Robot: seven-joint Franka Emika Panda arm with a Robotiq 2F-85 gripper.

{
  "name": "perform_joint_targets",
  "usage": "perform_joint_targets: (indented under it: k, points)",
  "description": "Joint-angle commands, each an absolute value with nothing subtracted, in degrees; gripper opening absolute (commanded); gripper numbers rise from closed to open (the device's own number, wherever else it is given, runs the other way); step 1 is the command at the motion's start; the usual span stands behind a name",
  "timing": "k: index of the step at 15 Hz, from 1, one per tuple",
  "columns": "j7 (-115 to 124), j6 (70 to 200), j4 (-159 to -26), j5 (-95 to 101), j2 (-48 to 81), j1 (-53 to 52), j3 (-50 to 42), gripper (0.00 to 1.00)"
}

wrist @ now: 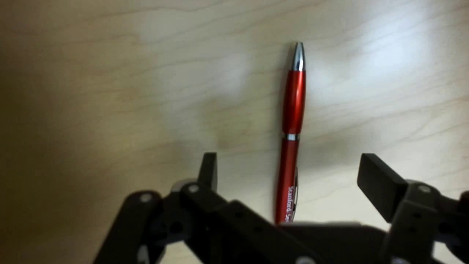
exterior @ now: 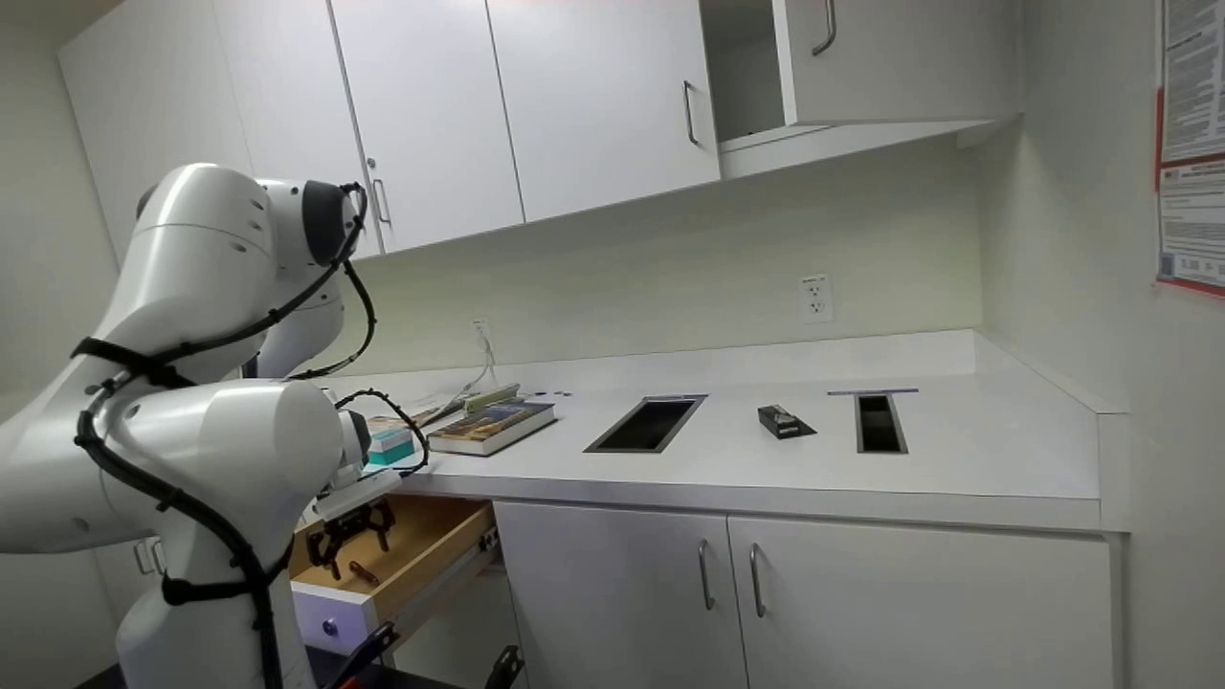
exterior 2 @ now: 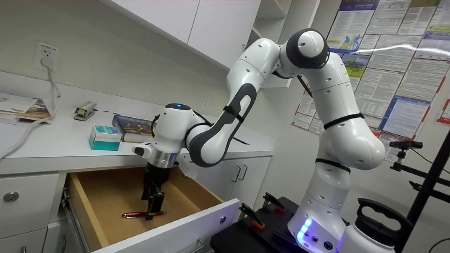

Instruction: Remove the pen from the drawer and put it on the counter

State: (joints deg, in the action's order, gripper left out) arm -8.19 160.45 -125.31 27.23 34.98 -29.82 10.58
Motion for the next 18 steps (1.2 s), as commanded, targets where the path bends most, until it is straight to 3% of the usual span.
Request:
perform_joint_targets:
  k: [1, 10, 12, 18]
  points:
    - [-7.5, 161.8, -123.1, 28.2, 37.1, -31.1, 9.6, 0.68]
    - [-8.0, 161.4, -121.0, 27.8, 38.5, -31.2, 9.8, 0.0]
    - [-7.9, 160.8, -121.4, 27.7, 37.6, -31.4, 10.1, 0.04]
    - [-8.5, 156.7, -124.5, 26.6, 30.9, -31.9, 13.0, 0.04]
